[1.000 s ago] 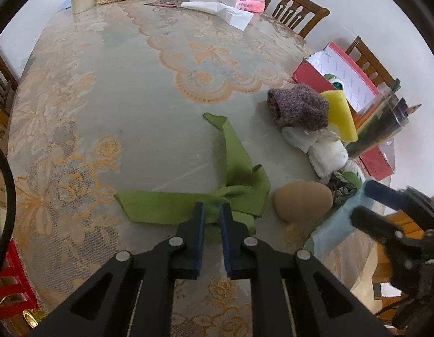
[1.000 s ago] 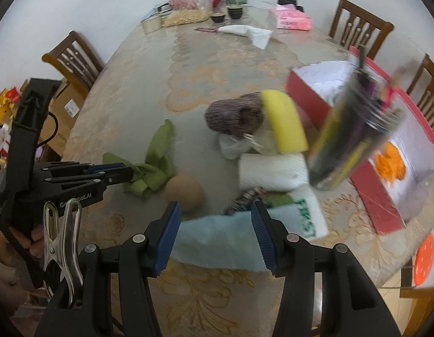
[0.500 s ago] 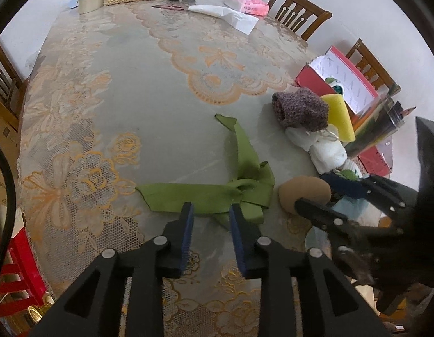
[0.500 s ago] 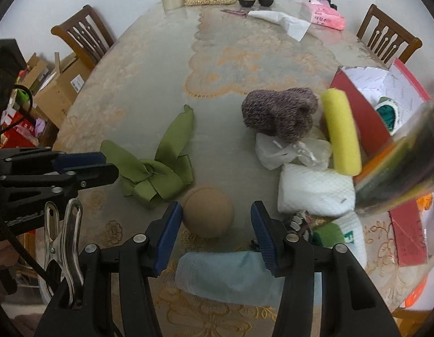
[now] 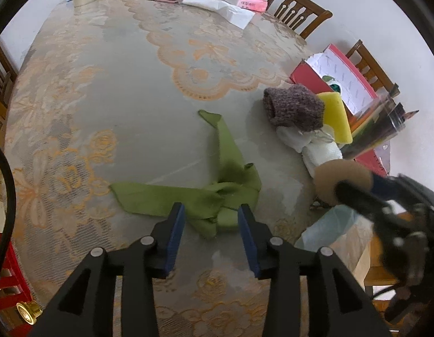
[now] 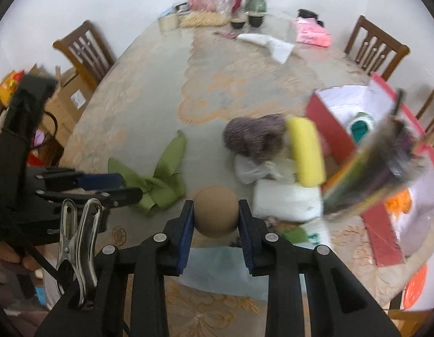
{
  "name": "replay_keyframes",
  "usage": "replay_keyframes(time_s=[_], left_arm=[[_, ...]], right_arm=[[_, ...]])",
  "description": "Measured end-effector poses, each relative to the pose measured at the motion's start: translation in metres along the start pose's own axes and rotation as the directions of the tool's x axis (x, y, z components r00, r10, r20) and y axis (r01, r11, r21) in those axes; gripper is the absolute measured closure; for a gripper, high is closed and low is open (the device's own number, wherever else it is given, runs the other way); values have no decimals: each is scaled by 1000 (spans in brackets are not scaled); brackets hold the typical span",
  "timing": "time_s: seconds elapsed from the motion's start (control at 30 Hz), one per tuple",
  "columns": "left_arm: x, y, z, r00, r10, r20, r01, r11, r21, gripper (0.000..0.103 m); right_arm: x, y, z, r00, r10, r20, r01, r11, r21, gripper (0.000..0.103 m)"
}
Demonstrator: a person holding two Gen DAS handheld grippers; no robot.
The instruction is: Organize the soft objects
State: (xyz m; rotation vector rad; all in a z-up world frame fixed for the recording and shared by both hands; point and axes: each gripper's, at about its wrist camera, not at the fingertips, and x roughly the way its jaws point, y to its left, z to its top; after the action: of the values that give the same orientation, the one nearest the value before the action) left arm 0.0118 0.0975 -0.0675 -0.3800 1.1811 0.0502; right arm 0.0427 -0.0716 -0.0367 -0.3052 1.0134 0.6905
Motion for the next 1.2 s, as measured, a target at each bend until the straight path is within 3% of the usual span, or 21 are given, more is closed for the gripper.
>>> replay_keyframes(time_s=[0.17,0.63,0.77,0.87,0.97,1.2], left_arm=[[10,-12,3,1000,11,-9,-11,999,31,57],[25,-40,5,991,133,19,-134,983,124,57],[24,-40,5,995,96,11,-97,990,105,54],[22,-33,5,1000,11,-5,-11,998,59,46],[20,-27,6,999,-43,-16,43,999,11,44],[24,-44,6,1000,24,-3,-24,996,89,43]], right_arm=[[-18,-13,-6,999,-22,25,21,999,40,72],[-37,-28,-30,998,-50,32,46,993,112,72],[-41,-30,-34,998,-55,35,50,991,125,72],[-44,-32,-36,998,-57,41,51,990,131,72],[-49,-33,-37,997,-65,49,58,990,132,72],[-61,-35,-37,994,-87,68,77,987,139,72]])
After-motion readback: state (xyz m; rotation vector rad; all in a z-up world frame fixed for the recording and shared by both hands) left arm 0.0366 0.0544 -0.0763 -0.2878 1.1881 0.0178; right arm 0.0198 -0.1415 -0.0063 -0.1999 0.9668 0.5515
